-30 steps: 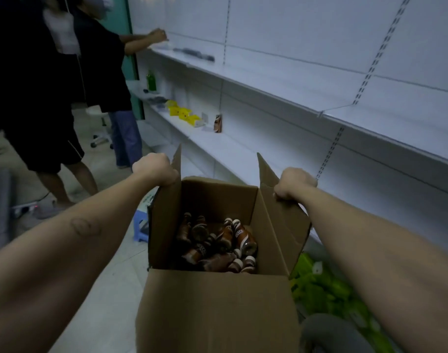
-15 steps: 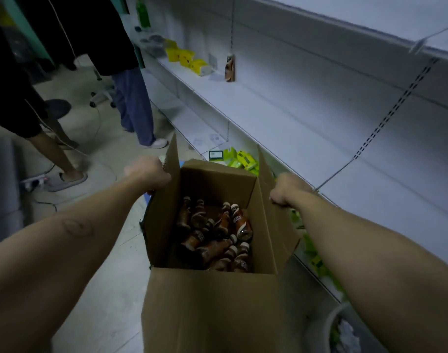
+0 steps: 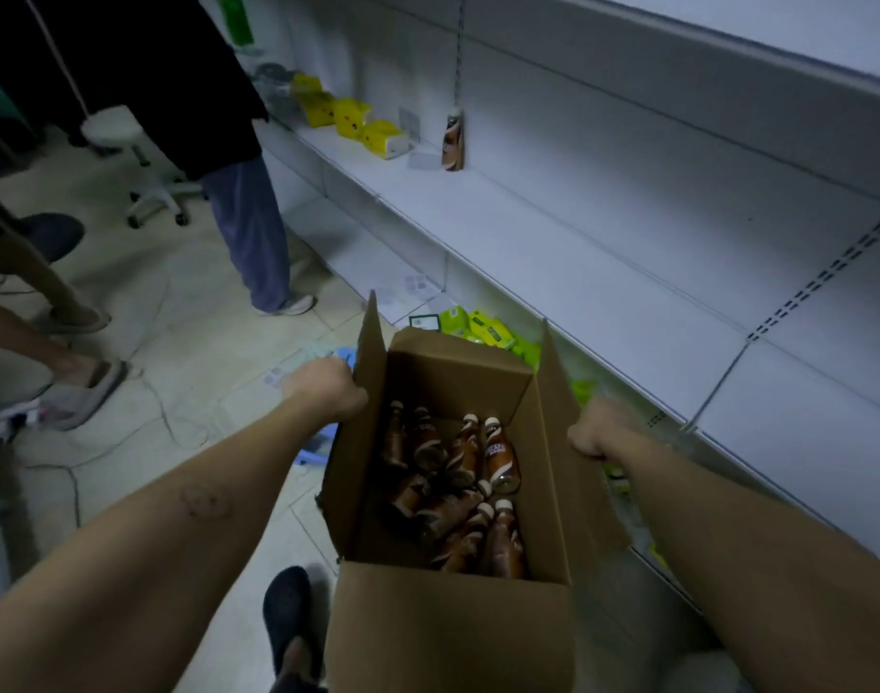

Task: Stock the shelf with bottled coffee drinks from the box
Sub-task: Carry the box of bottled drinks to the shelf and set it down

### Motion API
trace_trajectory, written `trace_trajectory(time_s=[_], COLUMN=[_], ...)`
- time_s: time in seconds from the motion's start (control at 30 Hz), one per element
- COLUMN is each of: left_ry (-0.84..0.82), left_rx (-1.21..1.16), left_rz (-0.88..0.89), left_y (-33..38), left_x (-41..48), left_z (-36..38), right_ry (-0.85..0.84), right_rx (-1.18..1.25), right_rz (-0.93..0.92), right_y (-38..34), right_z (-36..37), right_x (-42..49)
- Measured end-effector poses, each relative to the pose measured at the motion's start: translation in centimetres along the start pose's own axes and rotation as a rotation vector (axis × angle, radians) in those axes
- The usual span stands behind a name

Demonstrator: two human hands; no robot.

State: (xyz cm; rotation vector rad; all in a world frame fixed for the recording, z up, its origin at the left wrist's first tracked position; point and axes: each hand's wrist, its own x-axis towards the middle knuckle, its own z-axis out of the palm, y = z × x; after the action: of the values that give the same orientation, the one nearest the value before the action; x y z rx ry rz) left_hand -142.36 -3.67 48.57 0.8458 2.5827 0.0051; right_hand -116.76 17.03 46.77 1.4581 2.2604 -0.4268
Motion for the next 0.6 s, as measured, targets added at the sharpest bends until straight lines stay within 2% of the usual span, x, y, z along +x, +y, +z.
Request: trace_trajectory(time_s=[0.13,0.33,0.6], left_ry=[-0.009,-0.065,-0.088], left_rx=[0.04,0.071,0.244], left_rz=[0.166,0.437,0.833], left_y=[-1.0,-0.3,9.9], left_x=[5.2,9.9,9.2], left_z=[-0.9,-2.7,-1.9], right_ry=[-0.027,-0.026,0.029], right_rx=[0.096,0.24,0.476], right_rz=[0.121,0.421,0.734], right_y=[-2.2,-4.1,-1.0], right_z=[1.0,3.8,7.0], right_x=[0.1,-5.2,-12.6])
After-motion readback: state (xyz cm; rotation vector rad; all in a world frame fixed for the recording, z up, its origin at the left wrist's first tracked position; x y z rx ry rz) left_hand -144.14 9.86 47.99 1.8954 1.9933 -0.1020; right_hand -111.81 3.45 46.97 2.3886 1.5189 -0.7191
